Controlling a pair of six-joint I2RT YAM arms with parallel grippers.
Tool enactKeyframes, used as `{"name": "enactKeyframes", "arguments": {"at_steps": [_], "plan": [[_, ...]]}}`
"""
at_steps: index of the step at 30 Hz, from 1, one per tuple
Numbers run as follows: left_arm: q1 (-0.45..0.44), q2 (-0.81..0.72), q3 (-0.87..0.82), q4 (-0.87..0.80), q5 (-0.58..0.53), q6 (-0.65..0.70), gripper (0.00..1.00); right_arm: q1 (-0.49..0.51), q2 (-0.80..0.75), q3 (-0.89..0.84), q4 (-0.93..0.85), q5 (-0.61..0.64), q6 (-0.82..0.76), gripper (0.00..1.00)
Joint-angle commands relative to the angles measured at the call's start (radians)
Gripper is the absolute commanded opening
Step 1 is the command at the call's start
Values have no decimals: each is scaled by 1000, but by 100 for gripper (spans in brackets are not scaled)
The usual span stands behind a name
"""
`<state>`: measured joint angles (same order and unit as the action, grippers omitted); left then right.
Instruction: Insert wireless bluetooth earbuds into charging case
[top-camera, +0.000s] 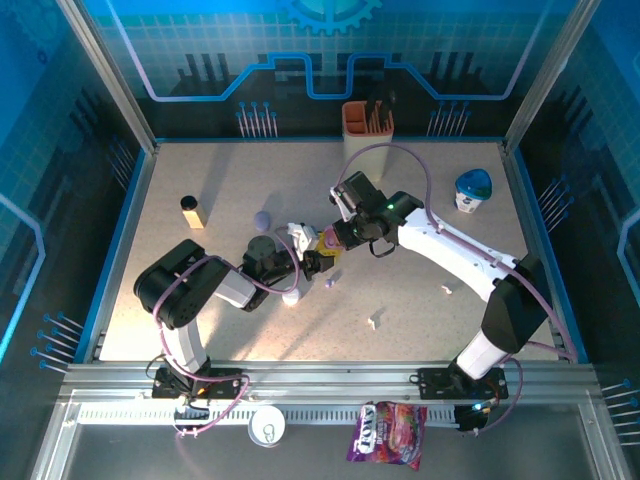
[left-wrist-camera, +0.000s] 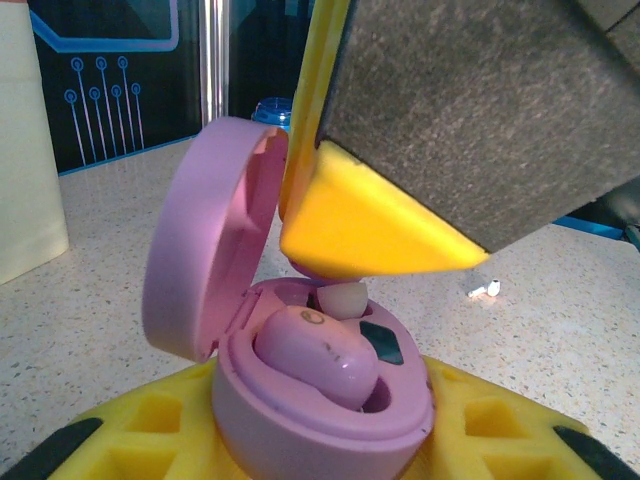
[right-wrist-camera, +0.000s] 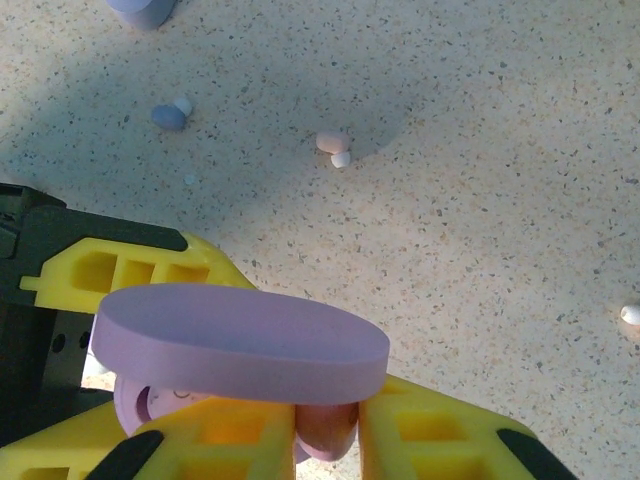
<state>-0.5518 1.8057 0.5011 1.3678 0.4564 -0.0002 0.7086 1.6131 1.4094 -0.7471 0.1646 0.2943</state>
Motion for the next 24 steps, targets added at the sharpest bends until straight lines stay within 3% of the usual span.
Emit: {"name": "enactKeyframes", "arguments": {"at_steps": [1, 11, 19, 24], "plan": [[3, -15, -3, 34, 8, -4, 32, 15, 12, 19, 11, -20, -3, 22], [4, -13, -1, 35, 4, -18, 32, 14, -38, -11, 38, -37, 2, 33], [5, -26, -14, 34, 8, -15, 32, 12, -220, -131, 128, -24, 11, 44], [5, -24, -13, 34, 29, -3, 32, -15, -279, -146, 167, -132, 21, 53]]}}
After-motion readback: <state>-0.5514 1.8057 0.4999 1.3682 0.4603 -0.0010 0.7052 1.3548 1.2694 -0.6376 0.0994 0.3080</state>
